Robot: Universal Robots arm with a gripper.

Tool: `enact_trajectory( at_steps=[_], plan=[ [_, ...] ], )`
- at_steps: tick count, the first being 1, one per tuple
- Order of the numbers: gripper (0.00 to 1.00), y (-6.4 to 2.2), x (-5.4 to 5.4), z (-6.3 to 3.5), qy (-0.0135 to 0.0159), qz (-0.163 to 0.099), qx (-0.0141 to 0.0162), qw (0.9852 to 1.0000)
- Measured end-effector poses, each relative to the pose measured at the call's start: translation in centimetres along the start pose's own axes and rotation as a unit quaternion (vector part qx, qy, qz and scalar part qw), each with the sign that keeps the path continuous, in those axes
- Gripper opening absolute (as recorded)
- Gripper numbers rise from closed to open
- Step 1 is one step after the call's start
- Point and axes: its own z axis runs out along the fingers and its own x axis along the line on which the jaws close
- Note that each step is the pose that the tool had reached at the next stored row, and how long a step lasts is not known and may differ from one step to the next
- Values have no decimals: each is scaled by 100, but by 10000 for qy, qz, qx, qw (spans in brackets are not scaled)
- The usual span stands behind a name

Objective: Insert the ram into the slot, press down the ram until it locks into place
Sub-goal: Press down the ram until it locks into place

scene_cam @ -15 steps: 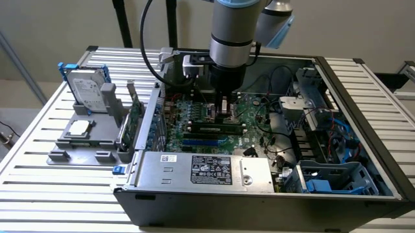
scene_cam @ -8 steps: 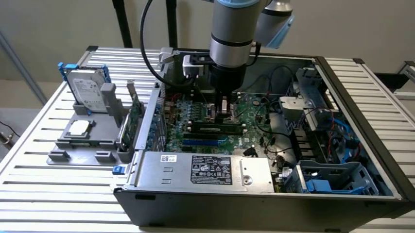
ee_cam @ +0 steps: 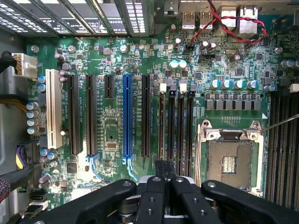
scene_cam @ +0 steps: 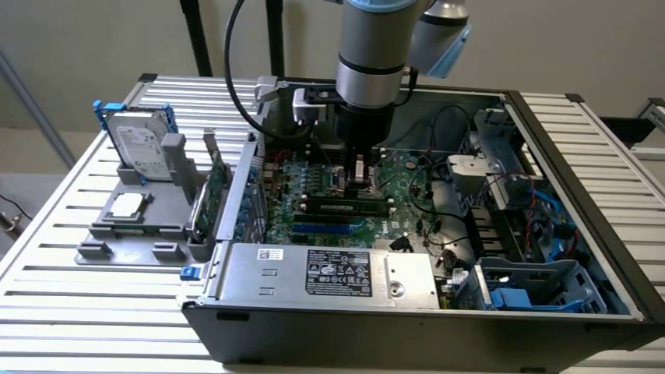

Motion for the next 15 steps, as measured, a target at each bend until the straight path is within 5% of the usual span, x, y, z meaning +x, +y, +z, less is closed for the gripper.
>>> enact_trajectory(
  at_steps=[15],
  plan=[
    [11, -78, -48, 119, 1, -2, -69, 10000]
  ],
)
